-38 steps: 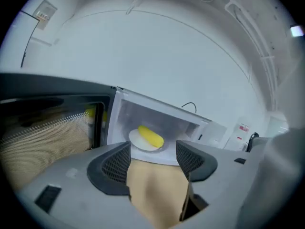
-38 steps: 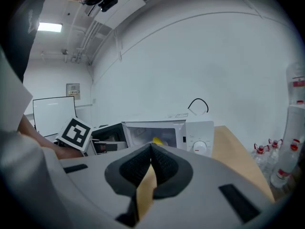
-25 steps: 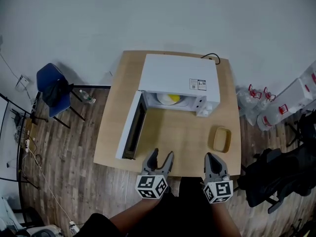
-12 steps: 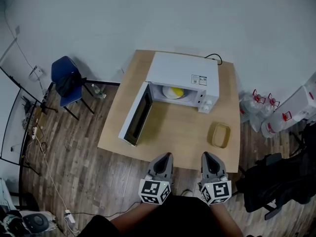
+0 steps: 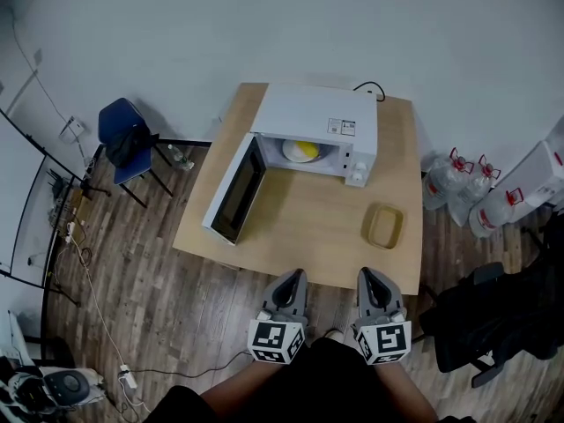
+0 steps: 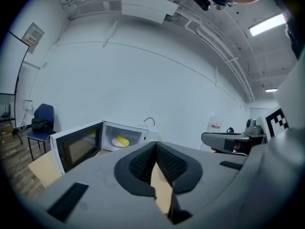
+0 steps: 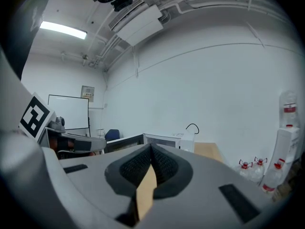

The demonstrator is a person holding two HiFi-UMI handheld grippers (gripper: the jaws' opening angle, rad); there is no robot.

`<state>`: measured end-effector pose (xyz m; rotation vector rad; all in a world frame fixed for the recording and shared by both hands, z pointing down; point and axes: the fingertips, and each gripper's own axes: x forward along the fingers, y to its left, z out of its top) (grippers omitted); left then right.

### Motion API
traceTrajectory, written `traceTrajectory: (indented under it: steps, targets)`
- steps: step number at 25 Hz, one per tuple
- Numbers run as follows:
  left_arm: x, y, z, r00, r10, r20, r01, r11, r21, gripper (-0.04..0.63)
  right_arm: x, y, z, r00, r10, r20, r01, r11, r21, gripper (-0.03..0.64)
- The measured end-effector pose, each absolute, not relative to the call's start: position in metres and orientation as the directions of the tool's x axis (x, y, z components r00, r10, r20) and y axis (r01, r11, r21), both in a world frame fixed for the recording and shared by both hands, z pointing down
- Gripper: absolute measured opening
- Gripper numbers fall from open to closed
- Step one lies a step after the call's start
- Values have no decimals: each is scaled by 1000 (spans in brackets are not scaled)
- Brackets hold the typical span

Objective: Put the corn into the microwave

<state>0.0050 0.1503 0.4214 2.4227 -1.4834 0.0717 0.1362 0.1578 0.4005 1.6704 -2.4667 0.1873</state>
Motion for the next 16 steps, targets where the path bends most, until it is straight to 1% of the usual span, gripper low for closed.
traceTrajectory:
  steps: [8,16]
  targets:
    - [18,141,418,484,-858,172,-865,-438,245,14,144,155,398,-364,-911,194,-928,371,3,60]
    - [17,114,422,499,-852,157,-851,-448,274,14,140,130,402,-362,-911,197,-930,368,-5,60]
